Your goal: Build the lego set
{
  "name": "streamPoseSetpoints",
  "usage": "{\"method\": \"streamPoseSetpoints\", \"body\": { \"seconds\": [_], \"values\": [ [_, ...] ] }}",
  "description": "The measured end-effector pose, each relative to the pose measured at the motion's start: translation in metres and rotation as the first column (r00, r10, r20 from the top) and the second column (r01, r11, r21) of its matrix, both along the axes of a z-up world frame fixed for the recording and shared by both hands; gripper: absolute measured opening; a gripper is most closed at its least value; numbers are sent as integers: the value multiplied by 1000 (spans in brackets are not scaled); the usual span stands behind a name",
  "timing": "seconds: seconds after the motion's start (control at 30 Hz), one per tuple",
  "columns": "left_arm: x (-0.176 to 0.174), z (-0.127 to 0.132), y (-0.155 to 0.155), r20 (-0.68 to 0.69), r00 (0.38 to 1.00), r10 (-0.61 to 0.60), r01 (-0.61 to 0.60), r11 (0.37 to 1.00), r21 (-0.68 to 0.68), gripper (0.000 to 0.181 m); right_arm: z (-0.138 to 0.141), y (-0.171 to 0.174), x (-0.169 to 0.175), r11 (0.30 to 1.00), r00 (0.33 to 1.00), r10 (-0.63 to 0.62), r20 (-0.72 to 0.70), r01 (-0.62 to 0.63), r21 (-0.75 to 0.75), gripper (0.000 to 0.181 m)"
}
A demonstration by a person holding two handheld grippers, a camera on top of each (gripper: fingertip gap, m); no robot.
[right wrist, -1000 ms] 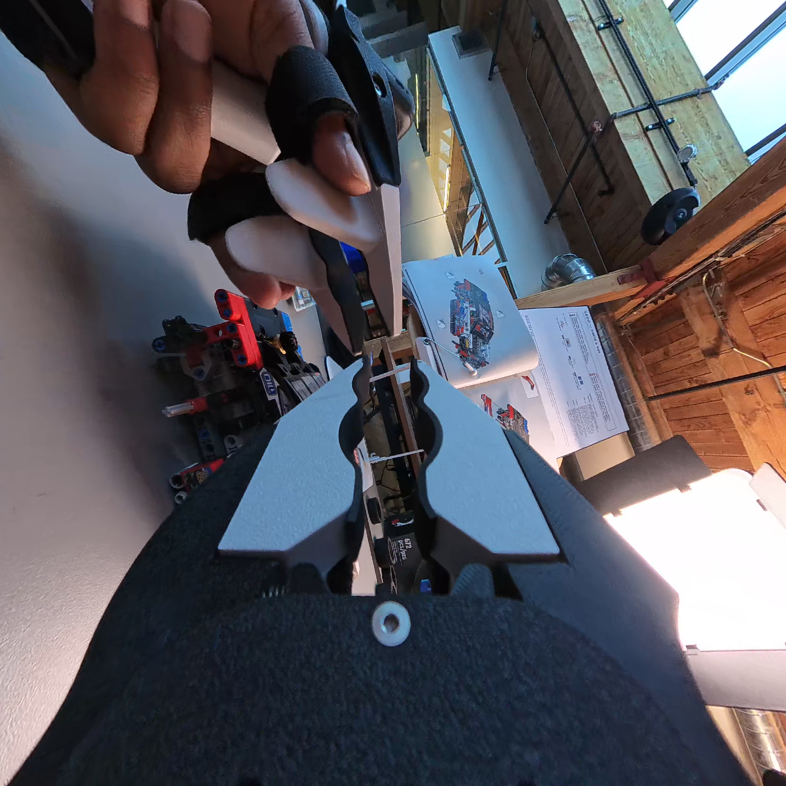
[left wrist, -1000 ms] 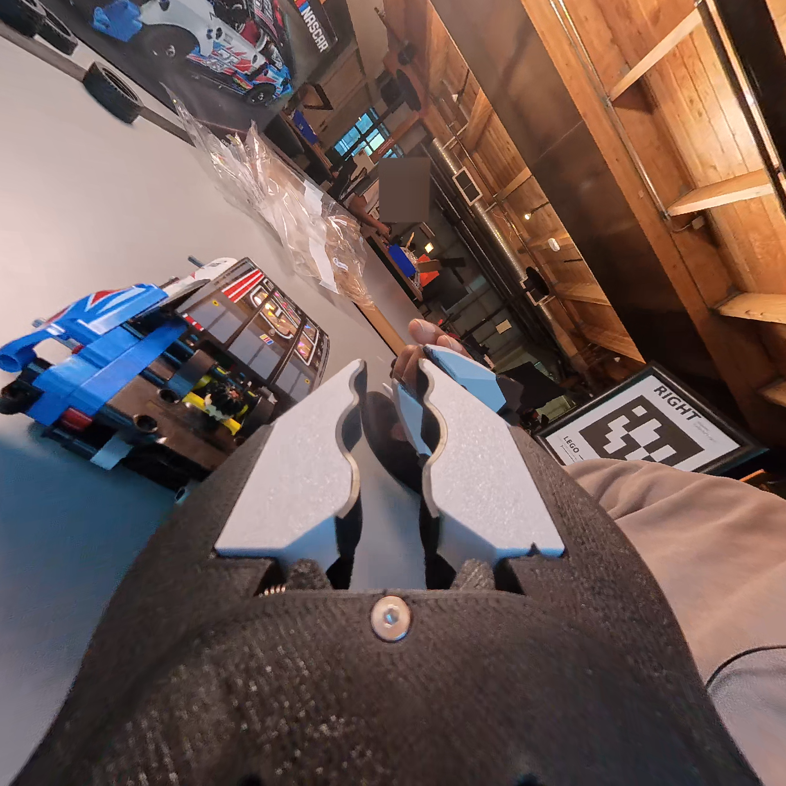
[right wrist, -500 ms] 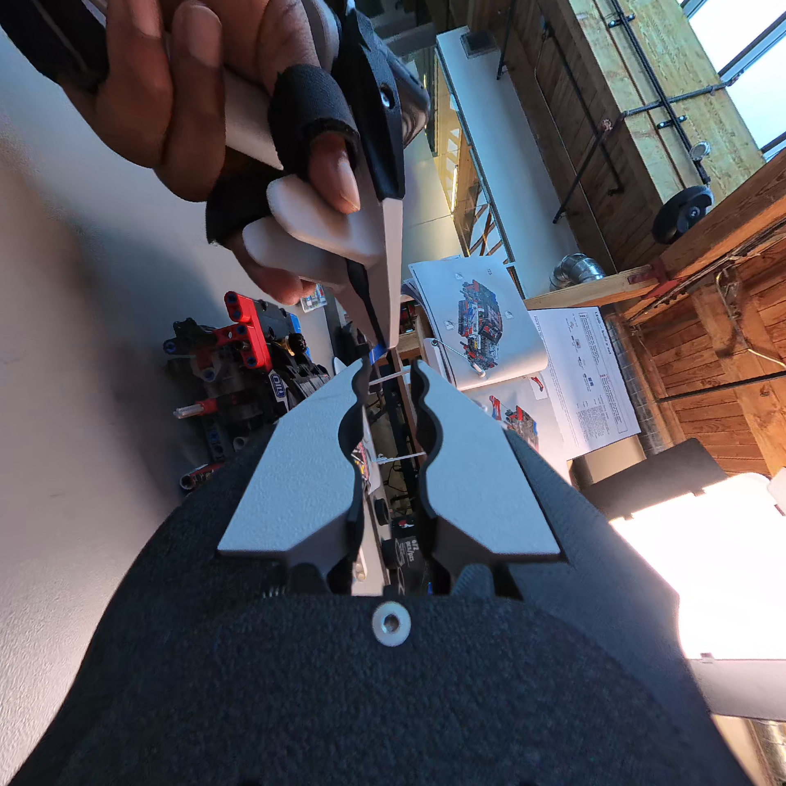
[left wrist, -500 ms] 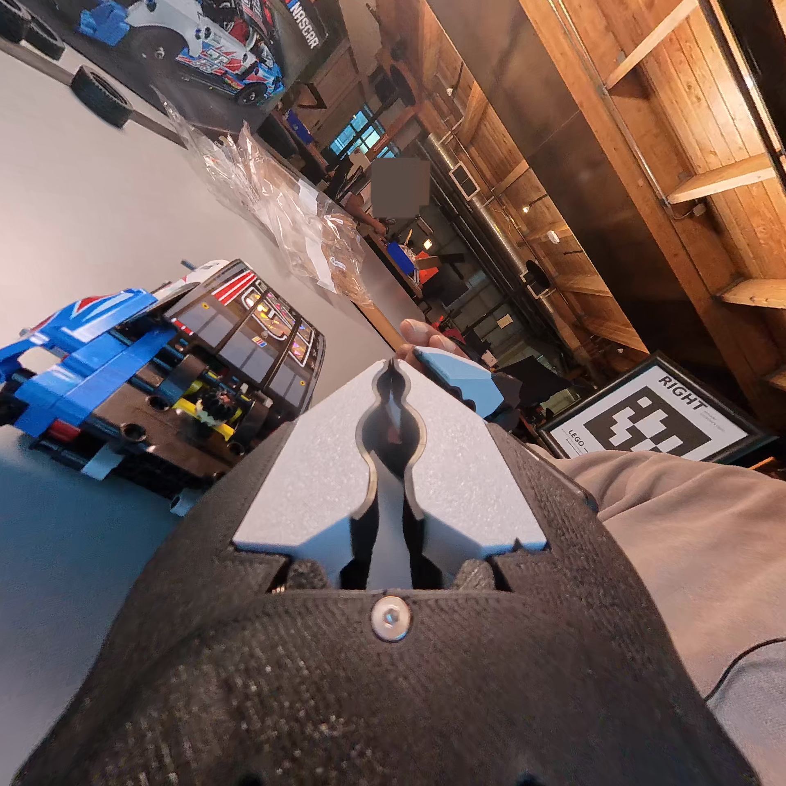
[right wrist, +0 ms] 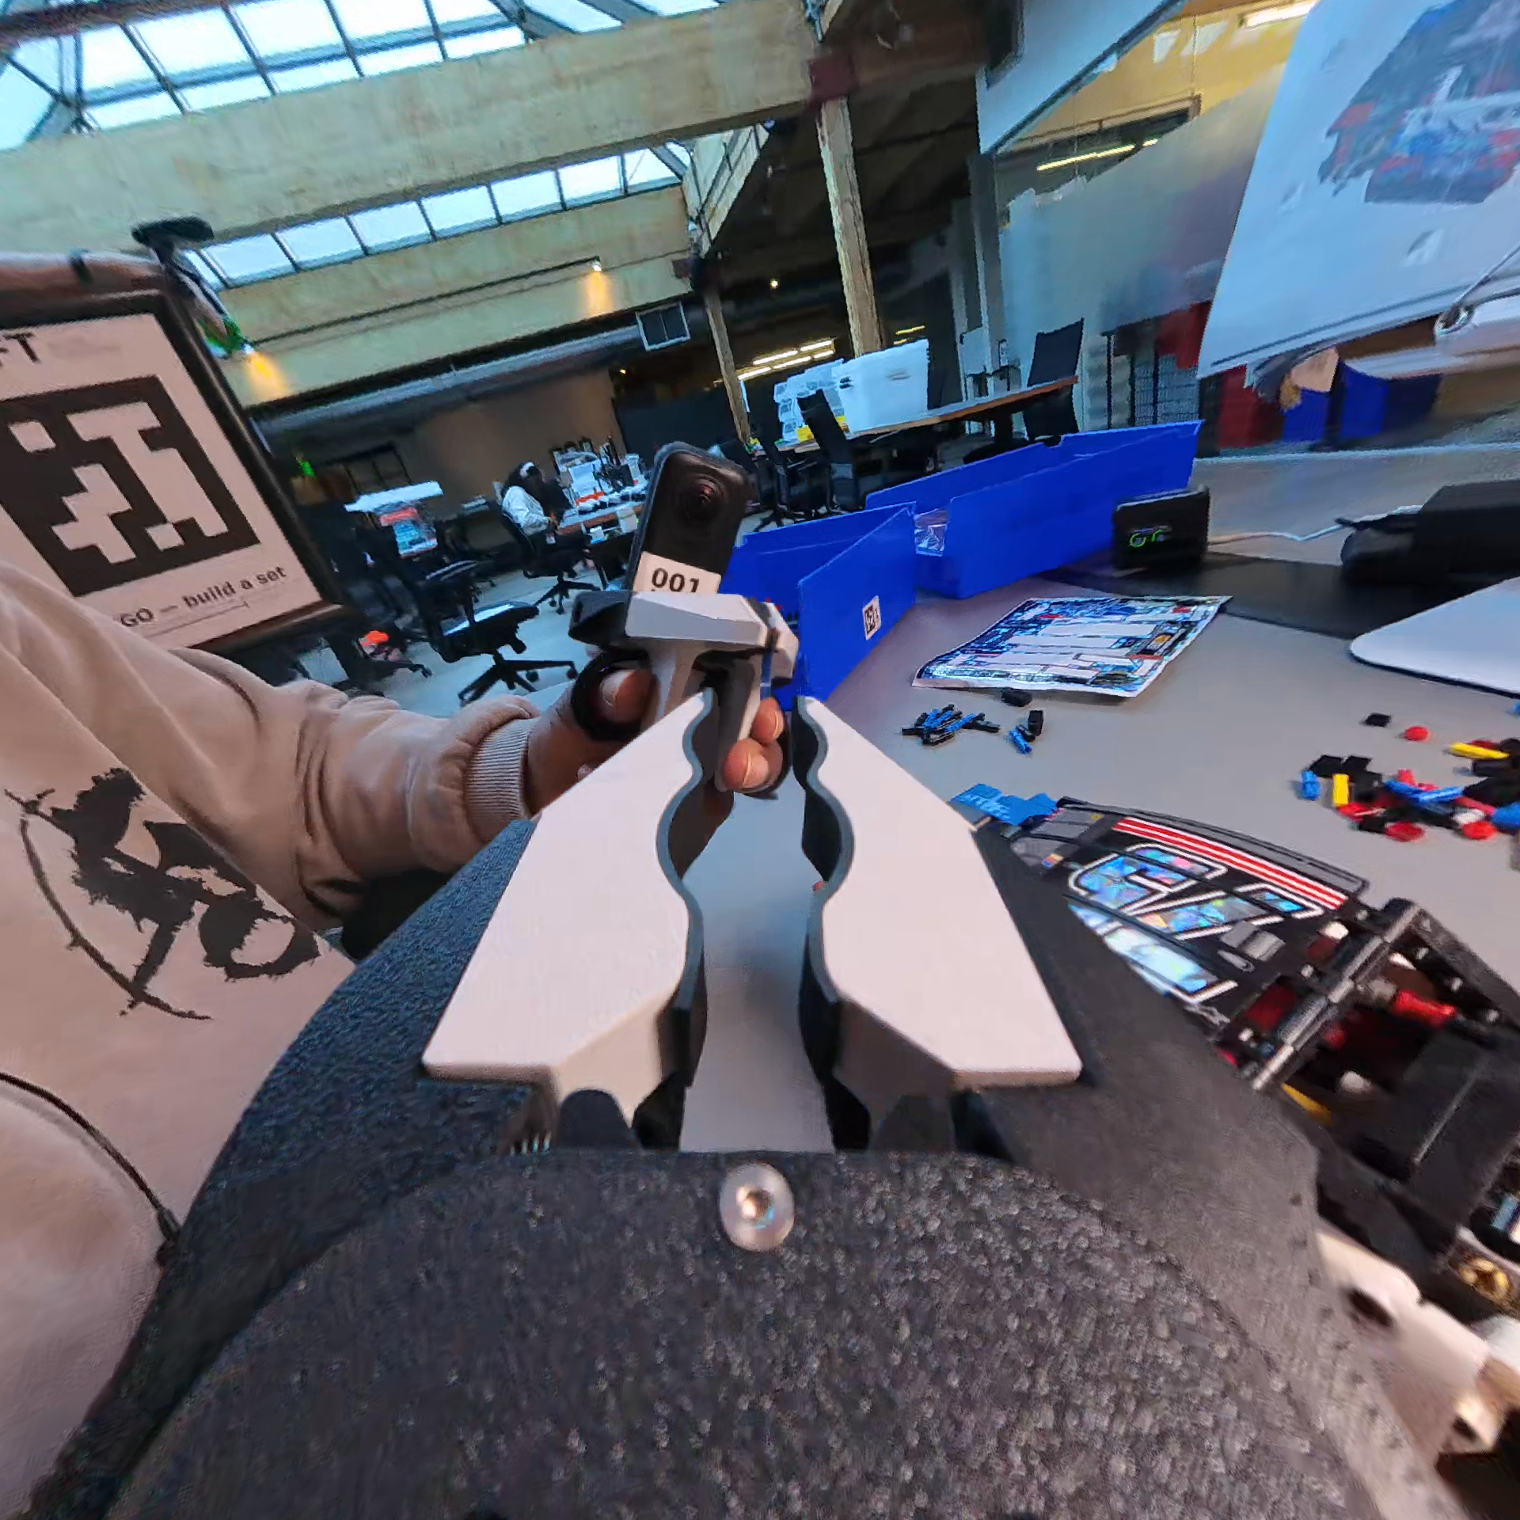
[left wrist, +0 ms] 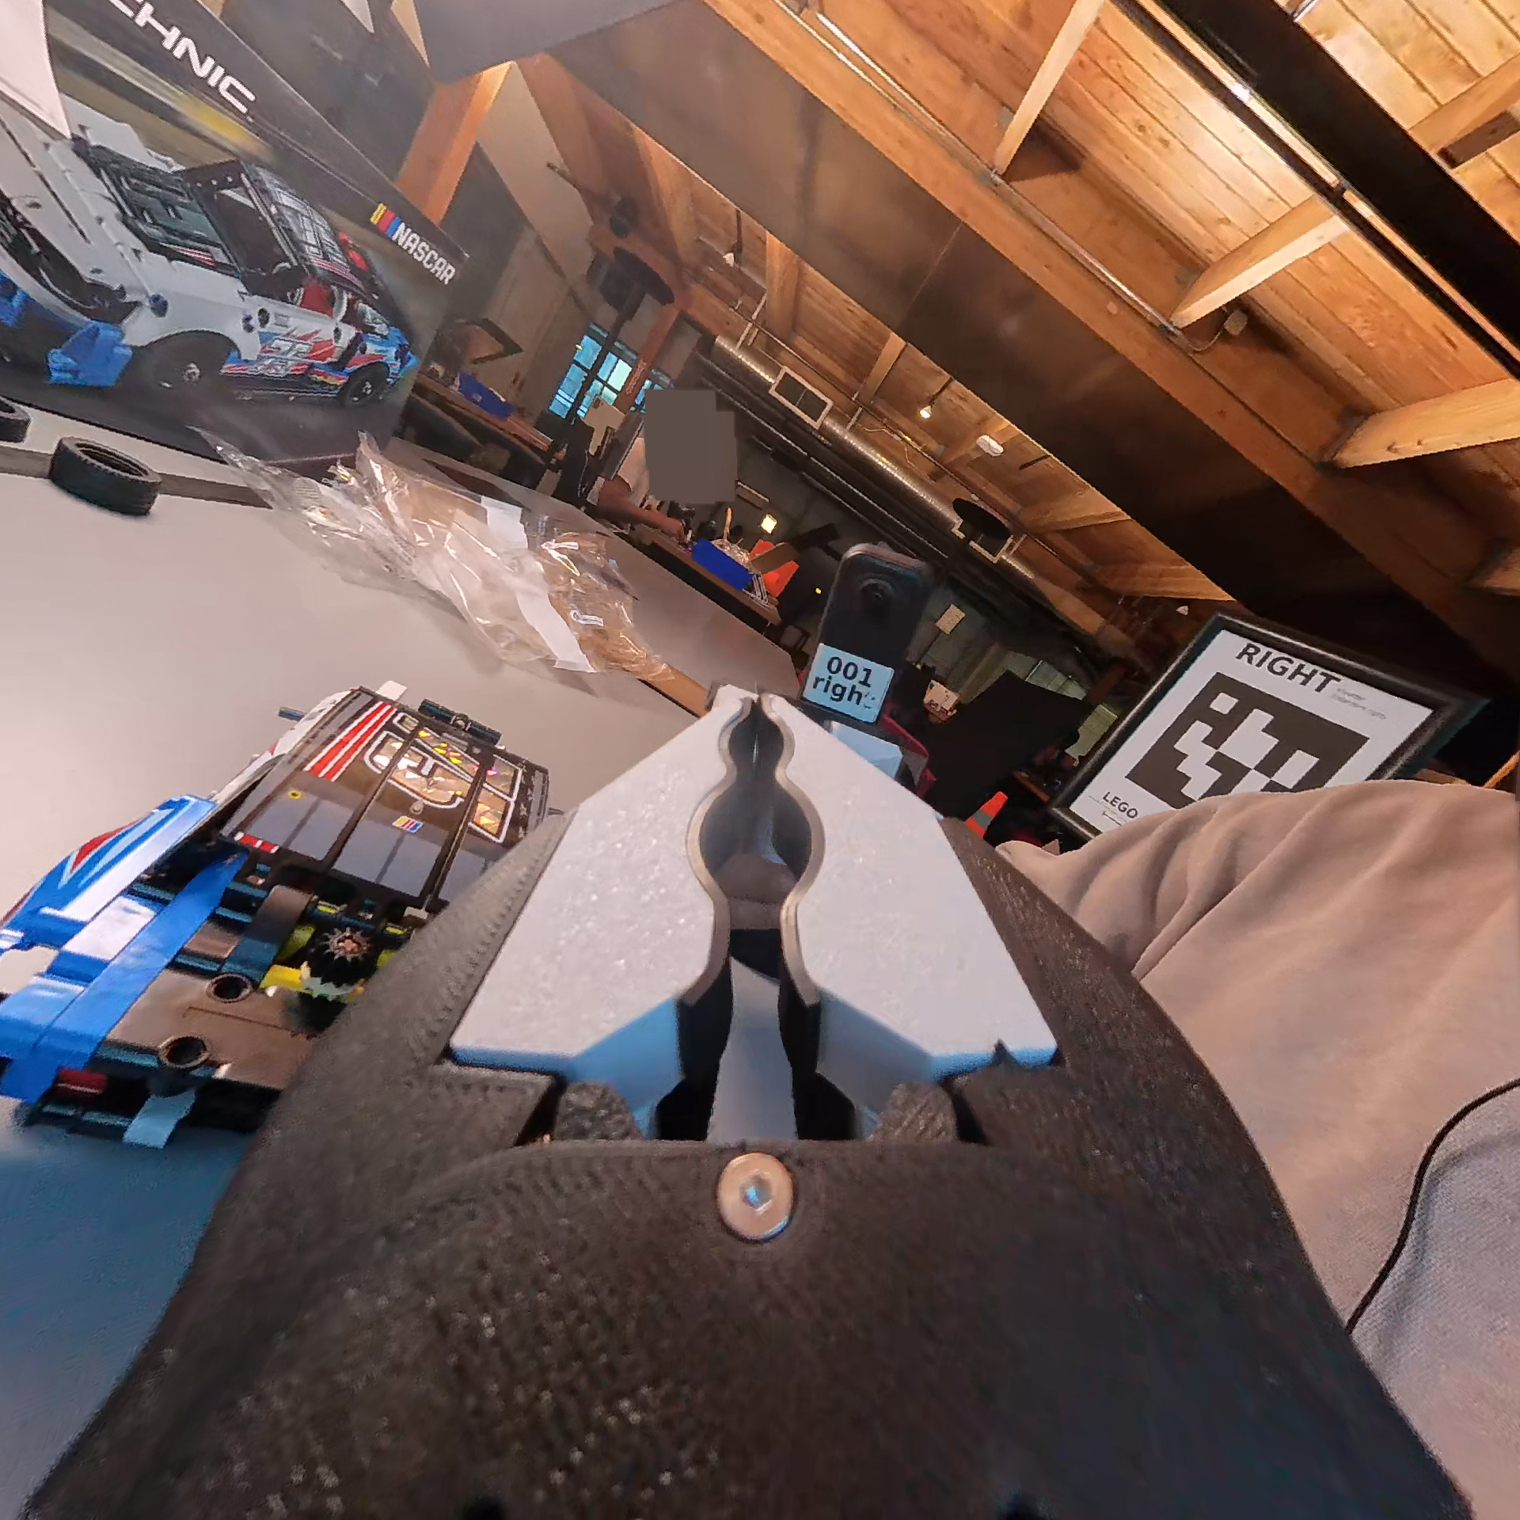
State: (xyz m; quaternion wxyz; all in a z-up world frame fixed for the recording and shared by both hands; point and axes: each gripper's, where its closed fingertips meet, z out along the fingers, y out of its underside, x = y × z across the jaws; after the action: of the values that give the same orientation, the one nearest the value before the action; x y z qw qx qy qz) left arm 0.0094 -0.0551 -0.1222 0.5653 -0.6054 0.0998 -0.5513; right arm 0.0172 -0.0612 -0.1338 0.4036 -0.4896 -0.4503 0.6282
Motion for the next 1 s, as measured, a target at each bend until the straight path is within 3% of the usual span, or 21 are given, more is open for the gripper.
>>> {"method": "streamPoseSetpoints", "body": {
  "seconds": [0.33,0.77,0.87,0.93,1.0],
  "values": [
    [5,-2,-2,-18,1000,-8,8,1000,-1,0,-4,1,-3,992,999,31,-8,-32,-119,1],
    [7,-4,0,-21,1000,-9,9,1000,-17,0,-3,2,-1,985,999,53,-8,-54,-162,0],
    [11,-3,-3,-91,995,-40,41,999,4,28,-1,8,0,979,999,39,-19,-42,-197,0],
    [6,-4,1,-249,968,17,-3,998,58,55,3,15,3,977,999,21,-36,-28,-211,0],
    [-6,2,6,-374,924,83,-38,991,127,61,8,25,8,976,999,-17,-44,7,-219,0]
  ]
}}
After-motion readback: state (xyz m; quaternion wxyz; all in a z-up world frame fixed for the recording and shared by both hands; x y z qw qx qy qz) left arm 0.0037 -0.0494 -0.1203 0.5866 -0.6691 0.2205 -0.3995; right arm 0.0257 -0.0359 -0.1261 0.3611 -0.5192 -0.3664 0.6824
